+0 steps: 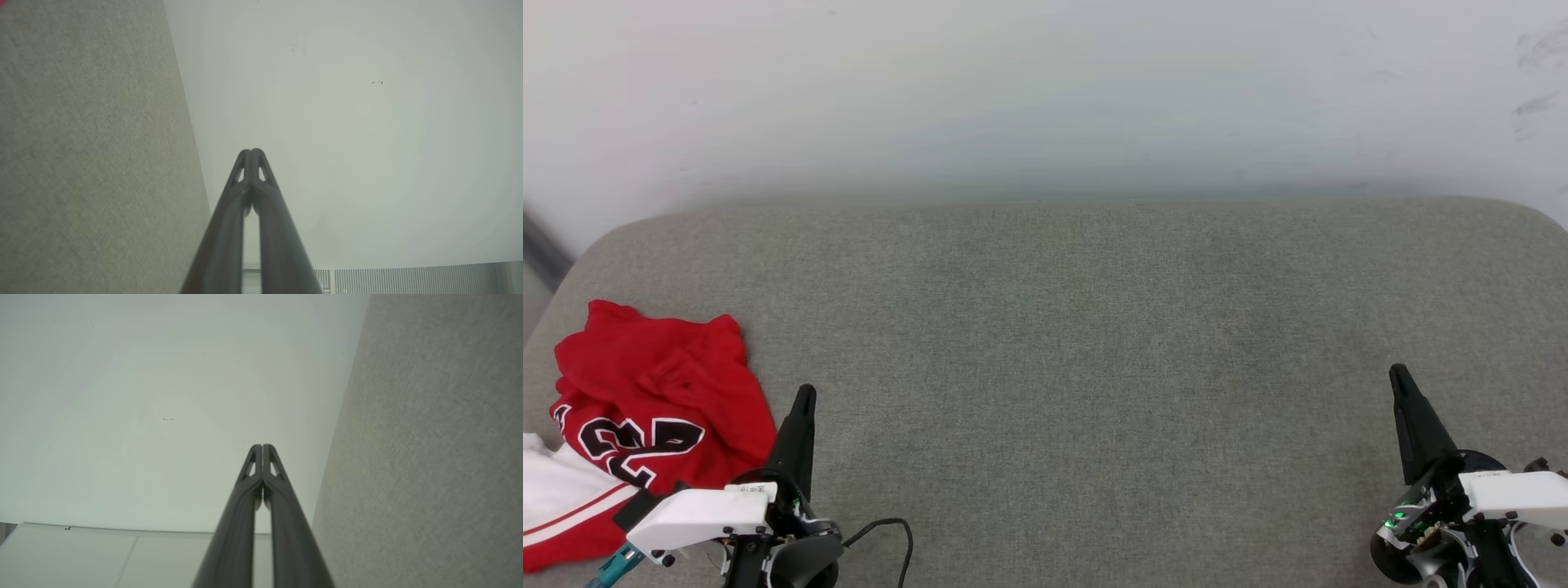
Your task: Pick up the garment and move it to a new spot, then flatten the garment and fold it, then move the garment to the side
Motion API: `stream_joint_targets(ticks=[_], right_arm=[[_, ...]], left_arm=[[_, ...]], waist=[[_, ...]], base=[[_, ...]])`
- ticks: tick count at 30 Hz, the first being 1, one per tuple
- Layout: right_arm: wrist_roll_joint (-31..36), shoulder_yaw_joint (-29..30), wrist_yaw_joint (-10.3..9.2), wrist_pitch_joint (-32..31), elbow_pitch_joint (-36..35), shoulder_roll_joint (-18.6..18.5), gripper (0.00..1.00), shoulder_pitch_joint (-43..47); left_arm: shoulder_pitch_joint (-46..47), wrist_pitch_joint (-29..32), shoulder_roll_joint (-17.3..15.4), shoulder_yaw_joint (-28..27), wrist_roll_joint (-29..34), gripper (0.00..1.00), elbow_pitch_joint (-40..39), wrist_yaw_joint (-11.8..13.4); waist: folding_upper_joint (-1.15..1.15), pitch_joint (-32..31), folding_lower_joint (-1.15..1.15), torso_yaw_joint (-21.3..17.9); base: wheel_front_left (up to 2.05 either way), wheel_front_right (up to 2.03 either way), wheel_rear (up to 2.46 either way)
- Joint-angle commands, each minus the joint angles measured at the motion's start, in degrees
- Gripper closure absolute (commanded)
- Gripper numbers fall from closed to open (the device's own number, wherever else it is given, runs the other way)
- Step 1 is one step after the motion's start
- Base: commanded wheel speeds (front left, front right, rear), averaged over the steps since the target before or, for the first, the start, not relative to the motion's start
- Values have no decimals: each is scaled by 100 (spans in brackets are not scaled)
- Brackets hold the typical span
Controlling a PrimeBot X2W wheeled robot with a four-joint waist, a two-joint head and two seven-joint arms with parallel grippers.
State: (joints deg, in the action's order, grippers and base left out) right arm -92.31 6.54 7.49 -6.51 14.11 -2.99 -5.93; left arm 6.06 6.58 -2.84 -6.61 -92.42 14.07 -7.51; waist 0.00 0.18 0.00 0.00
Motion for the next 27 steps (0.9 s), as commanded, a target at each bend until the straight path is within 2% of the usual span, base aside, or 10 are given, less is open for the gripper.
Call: stream_joint_targets(ticks=[1,27], right_arm=[[-20,-2,0,2,4,24,100,-67],[-20,-3,0,2,4,24,100,-67]], left_arm=[[37,7,7,-5,1,100,-7,-17],[37,7,7,-5,1,100,-7,-17]], waist=[[0,0,0,0],[0,0,0,0]], base=[[0,0,0],[0,0,0]])
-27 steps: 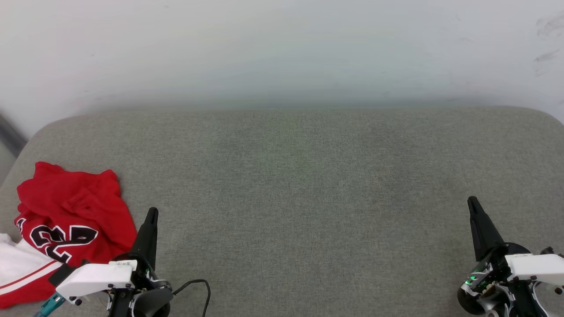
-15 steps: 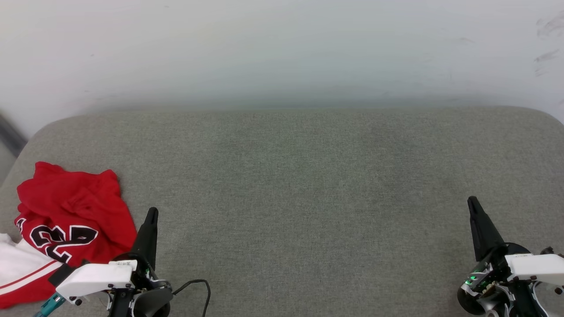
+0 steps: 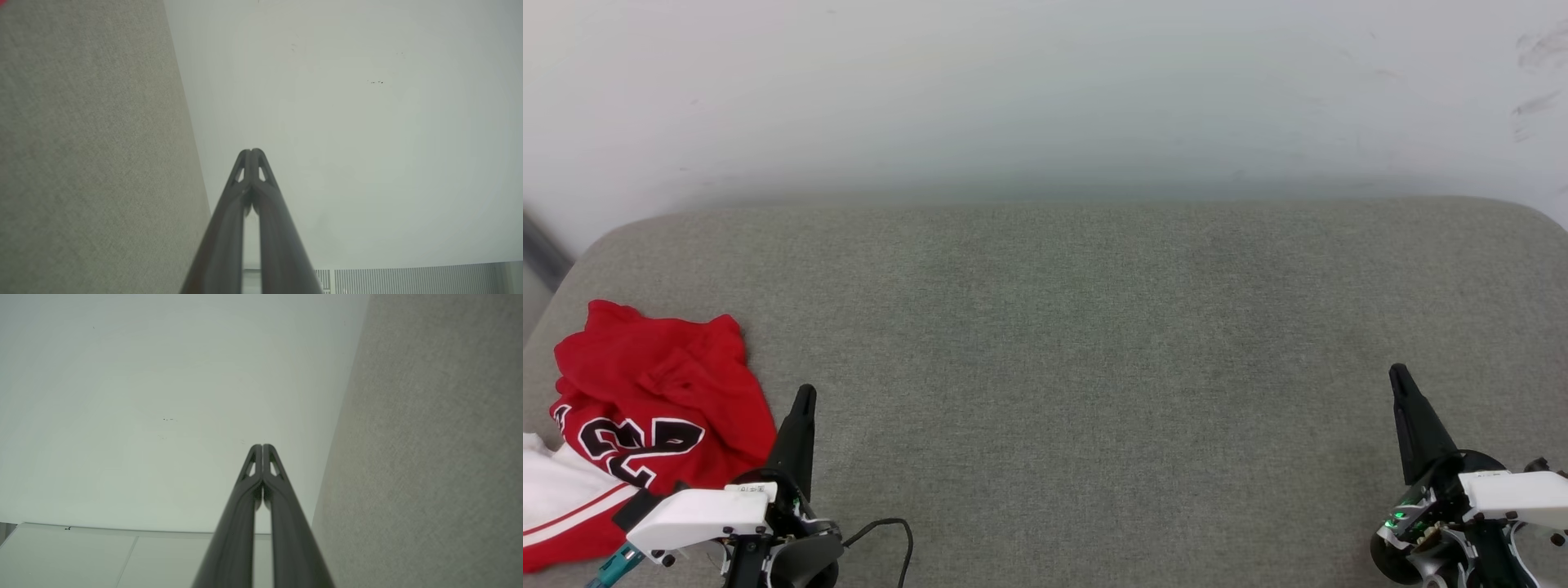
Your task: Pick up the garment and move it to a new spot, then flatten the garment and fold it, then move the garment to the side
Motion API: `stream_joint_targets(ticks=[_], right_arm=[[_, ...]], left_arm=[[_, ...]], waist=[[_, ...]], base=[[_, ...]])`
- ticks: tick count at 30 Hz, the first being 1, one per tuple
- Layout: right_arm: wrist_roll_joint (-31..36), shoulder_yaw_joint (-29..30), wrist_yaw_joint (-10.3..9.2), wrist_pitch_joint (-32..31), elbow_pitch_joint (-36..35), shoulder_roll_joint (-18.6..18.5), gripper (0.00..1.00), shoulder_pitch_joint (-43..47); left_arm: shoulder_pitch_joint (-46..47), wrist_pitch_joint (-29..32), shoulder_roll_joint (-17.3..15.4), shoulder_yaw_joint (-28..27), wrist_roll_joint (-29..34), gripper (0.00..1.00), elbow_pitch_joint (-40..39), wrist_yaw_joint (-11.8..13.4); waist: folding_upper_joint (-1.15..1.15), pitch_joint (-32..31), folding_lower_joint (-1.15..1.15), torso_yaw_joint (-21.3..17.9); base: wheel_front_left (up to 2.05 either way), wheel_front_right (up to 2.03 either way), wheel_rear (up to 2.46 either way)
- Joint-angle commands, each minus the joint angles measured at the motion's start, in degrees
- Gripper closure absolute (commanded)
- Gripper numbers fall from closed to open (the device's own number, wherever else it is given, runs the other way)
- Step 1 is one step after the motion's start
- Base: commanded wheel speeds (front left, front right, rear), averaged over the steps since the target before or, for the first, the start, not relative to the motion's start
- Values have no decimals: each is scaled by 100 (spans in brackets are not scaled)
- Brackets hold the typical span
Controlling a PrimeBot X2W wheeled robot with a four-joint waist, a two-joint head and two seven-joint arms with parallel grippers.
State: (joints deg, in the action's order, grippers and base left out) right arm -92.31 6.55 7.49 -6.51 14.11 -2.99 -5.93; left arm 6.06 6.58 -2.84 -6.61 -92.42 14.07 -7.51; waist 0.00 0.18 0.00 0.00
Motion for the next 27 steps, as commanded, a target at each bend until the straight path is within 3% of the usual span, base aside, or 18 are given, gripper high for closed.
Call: stream_joint_targets(ticks=[1,17,18,27], right_arm=[[-20,-4,0,2,4,24,100,-67],[-20,-4,0,2,4,24,100,-67],[-20,-5,0,2,4,24,0,-67],[94,-121,0,204,-87,2,0,92]], left_arm=[[37,7,7,-5,1,100,-7,-17],[37,7,7,-5,1,100,-7,-17],[37,7,7,-5,1,0,-7,-17],[9,-189,5,277,2,0,-61,2]], waist=[[0,0,0,0],[0,0,0,0],[0,0,0,0],[0,4,0,-2]], base=[[0,0,0],[0,0,0],[0,0,0],[0,0,0]])
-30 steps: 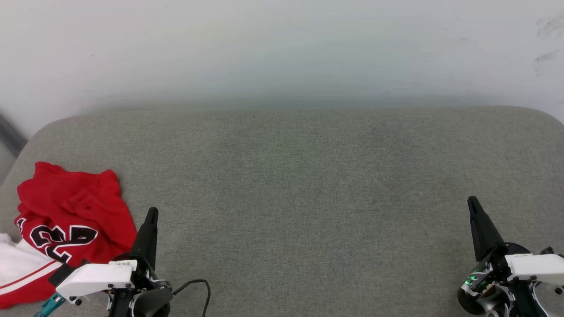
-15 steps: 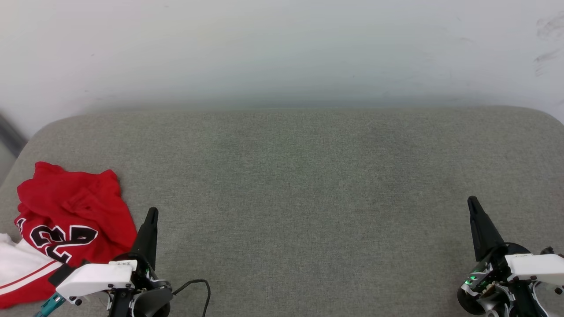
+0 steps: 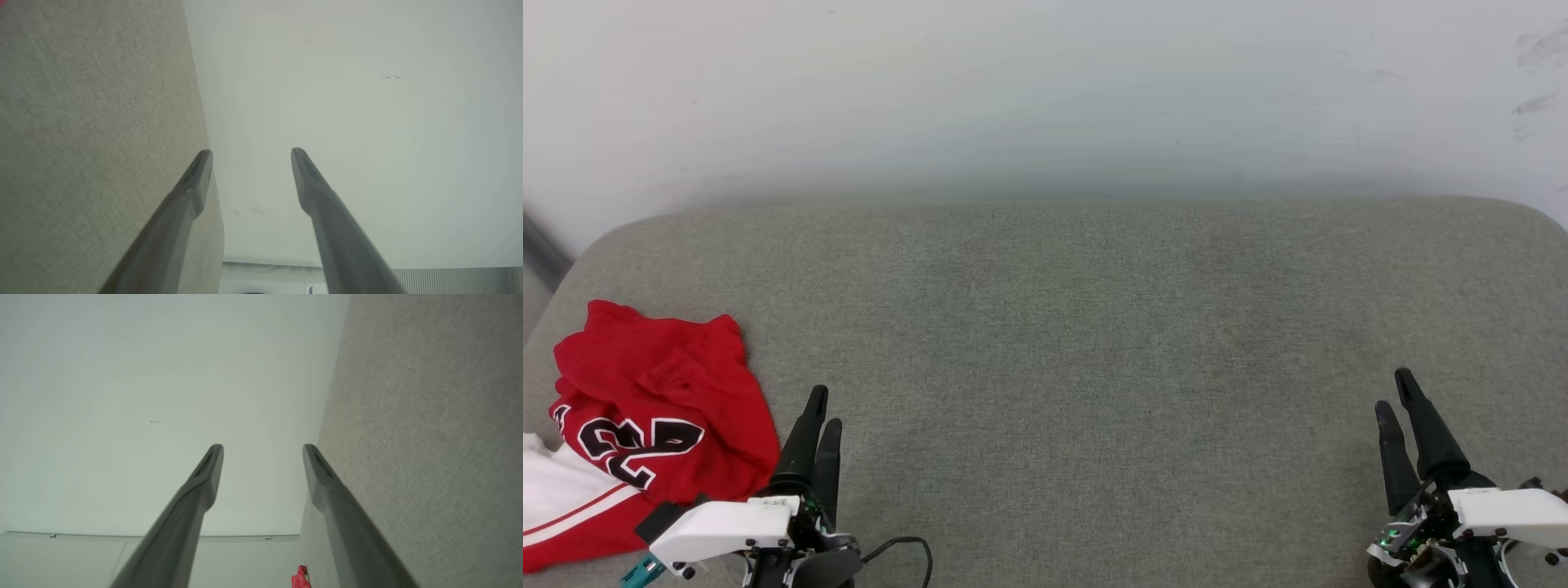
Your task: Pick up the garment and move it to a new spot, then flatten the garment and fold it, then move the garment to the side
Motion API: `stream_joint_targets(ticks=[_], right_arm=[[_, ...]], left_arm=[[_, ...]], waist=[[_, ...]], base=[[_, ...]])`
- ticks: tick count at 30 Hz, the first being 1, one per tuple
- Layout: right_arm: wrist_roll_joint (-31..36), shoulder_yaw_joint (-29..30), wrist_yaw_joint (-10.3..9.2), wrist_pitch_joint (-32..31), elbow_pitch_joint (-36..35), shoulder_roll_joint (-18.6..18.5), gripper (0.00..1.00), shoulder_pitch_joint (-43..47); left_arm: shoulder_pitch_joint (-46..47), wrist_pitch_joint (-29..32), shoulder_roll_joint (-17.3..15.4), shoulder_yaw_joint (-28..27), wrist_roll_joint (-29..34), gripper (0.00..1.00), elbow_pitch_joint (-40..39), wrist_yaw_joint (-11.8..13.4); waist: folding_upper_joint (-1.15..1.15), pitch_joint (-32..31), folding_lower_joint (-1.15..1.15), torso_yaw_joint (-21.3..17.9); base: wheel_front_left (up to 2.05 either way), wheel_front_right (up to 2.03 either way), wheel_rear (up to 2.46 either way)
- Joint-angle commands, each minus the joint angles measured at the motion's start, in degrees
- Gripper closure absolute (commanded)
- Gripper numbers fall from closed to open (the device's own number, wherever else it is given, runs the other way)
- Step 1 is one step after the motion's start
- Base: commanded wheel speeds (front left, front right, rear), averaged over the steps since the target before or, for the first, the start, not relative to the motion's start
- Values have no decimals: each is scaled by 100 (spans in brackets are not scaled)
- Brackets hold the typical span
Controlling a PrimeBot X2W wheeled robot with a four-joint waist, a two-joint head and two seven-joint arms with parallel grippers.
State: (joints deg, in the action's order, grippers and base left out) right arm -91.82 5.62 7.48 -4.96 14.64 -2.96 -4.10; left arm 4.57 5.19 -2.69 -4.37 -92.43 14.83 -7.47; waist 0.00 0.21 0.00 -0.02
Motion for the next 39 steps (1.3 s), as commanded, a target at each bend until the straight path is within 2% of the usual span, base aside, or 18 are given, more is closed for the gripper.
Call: stream_joint_targets(ticks=[1,12,17,21,32,39], right_arm=[[73,-47,1,78,-159,-1,0,-85],[623,-164,1,374,-404,-1,0,-55],[1089,-208,1,495,-521,0,0,-39],[1733,-274,1,587,-618,-24,0,-36],[3414,-412,1,824,-737,-97,0,-7],[4357,-498,2,915,-726,-122,0,3]], left_arm=[[165,-79,-11,91,4,0,-160,-2],[219,-383,-43,487,186,0,-439,-3],[259,-513,-99,679,450,0,-527,-3],[270,-607,-82,732,681,0,-610,-3],[366,-843,-216,1055,2084,0,-567,-3],[375,-977,-120,1015,3047,0,-491,-3]], waist=[[0,1,0,-1],[0,-5,0,-5],[0,-7,0,-3],[0,-9,0,0],[0,-22,0,13],[0,-33,0,25]], base=[[0,0,0],[0,0,0],[0,0,0],[0,0,0],[0,0,0],[0,0,0]])
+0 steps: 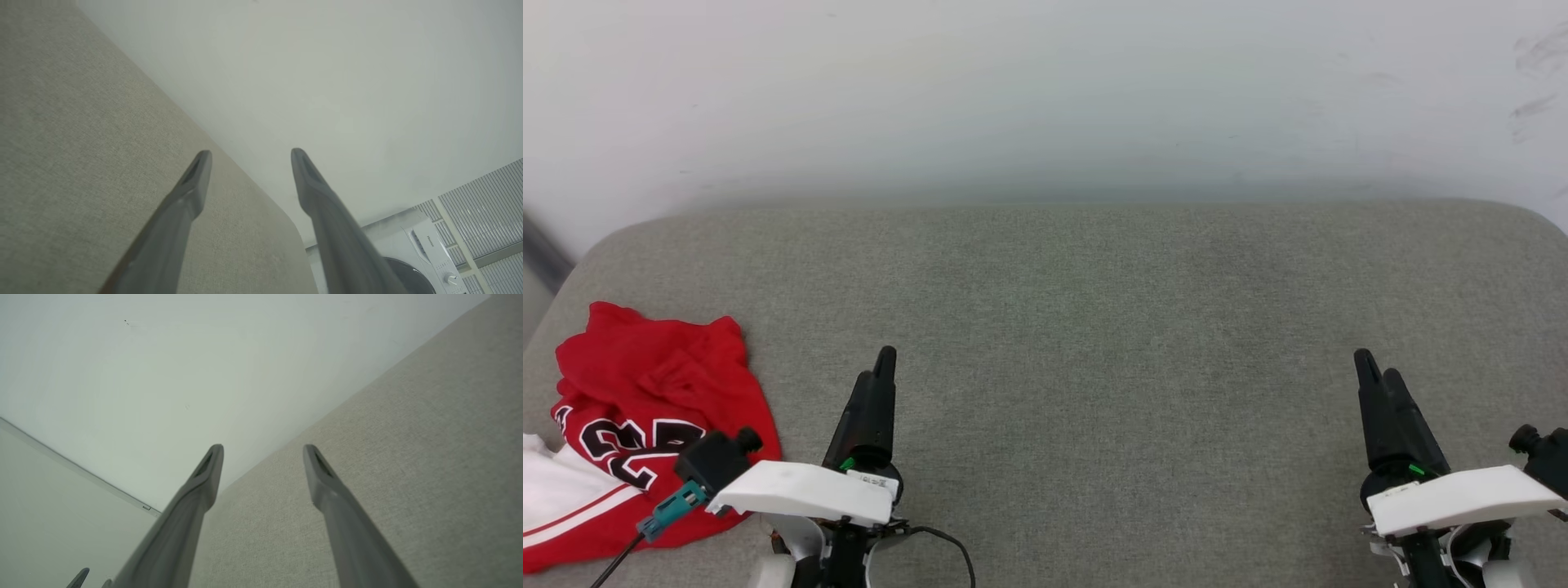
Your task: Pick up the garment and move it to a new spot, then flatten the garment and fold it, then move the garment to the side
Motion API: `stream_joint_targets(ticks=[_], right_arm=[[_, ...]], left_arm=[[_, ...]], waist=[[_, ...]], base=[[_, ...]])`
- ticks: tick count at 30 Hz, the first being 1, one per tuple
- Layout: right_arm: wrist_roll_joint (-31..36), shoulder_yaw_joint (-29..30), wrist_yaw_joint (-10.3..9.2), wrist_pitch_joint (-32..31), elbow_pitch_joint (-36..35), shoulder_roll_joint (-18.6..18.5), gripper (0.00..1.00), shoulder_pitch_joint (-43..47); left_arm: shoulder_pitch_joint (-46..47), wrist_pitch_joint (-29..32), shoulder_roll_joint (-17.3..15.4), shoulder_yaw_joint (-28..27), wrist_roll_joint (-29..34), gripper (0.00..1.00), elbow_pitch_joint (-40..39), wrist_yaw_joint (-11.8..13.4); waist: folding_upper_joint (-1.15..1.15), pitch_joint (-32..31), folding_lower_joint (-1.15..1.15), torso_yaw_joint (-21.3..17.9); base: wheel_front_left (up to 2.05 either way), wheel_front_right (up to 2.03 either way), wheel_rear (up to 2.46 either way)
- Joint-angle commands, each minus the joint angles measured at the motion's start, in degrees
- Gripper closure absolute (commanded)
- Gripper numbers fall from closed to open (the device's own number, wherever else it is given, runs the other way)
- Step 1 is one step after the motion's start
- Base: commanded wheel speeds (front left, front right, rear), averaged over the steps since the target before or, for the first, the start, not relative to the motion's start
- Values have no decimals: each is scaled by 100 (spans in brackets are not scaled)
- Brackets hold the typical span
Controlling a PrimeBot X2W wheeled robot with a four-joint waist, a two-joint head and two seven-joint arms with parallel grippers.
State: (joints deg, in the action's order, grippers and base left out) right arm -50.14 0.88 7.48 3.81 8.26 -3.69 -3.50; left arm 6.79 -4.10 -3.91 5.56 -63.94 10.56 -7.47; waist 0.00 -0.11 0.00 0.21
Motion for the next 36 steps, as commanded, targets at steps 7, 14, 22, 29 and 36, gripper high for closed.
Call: stream_joint_targets(ticks=[7,14,22,29,36], right_arm=[[966,52,2,-4,-106,-9,0,-39],[1701,121,2,-76,-150,37,0,-18],[2377,135,2,-85,-240,65,0,23],[2838,154,2,-78,-292,77,0,47],[3290,157,2,-73,-351,81,0,51]], left_arm=[[172,-181,22,17,1245,0,-9,-3],[188,-295,12,5,2196,0,24,34],[198,-427,-42,-9,3035,0,75,151],[191,-533,-23,-43,3477,0,122,184],[194,-631,-17,-8,3944,0,195,199]], waist=[[0,-17,0,10],[0,-23,0,20],[0,-20,0,23],[0,-21,0,32],[0,-11,0,43]], base=[[0,0,0],[0,0,0],[0,0,0],[0,0,0],[0,0,0]])
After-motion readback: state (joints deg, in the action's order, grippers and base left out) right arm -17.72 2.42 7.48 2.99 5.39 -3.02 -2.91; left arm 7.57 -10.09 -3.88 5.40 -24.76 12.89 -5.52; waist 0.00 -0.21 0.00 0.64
